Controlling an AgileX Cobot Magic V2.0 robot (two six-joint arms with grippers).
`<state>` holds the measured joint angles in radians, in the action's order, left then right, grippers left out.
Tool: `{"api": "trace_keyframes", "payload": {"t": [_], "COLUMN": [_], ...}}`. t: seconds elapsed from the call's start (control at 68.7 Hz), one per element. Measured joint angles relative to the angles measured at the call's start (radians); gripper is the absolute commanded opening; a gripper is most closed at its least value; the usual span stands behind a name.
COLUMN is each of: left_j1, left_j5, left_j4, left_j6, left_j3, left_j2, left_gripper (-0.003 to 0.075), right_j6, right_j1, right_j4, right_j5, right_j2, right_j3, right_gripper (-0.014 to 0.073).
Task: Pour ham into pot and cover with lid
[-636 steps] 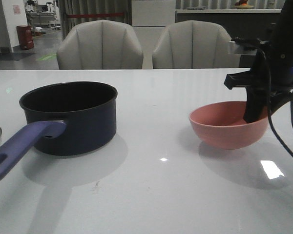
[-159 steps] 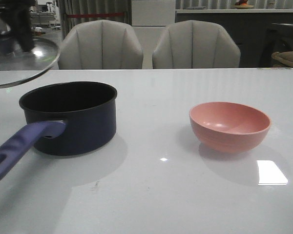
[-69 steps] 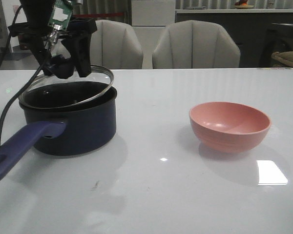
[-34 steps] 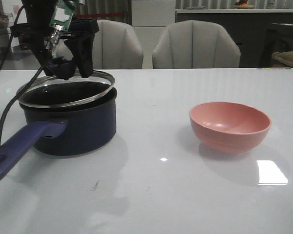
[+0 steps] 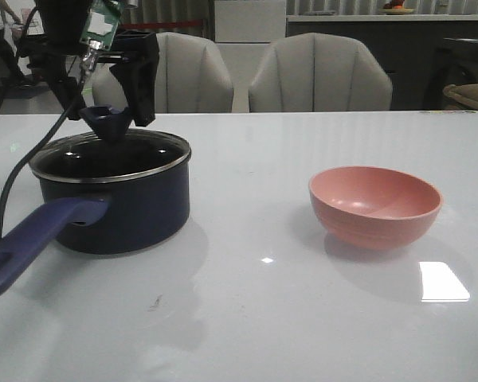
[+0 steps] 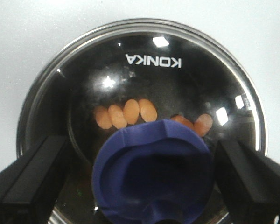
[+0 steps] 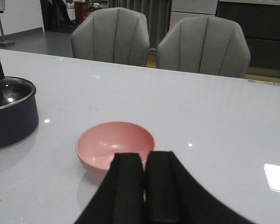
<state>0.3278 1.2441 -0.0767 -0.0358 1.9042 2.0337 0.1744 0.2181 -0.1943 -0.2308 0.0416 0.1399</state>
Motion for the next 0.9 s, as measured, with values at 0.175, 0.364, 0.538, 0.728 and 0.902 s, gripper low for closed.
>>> {"api": "trace_keyframes", "payload": {"t": [0.175,0.364,0.538,0.728,0.902], "left_j1": [0.000,0.000,0.000,0.000,0.000], "left_j5": [0.002,0.002,0.002,-0.051,-0.154], "left_j4": [0.001,0.007,0.007,0.007,0.007], "left_j6": [0.000,0.000,-0.001,-0.006,-0.027], "left_j3": [0.014,0.021,-0.021,-0.169,-0.349], "left_j2": [0.000,-0.043,-0.172,-0.355,-0.530], "left_gripper": [0.0644,0.0644,0.0635,0.0635,0.0635], "right_j6": [0.000,0.000,0.000,0.000,0.000], "right_j1": [0.000,0.000,0.000,0.000,0.000], "right_j4": [0.000,0.000,0.000,0.000,0.000], "right_j5": [0.000,0.000,0.000,0.000,0.000], "right_j2": [0.000,0.000,0.000,0.000,0.000], "right_j3": [0.000,0.000,0.000,0.000,0.000], "right_gripper": [0.0160,0.0160,0.0160,0.0160,0.0160]}}
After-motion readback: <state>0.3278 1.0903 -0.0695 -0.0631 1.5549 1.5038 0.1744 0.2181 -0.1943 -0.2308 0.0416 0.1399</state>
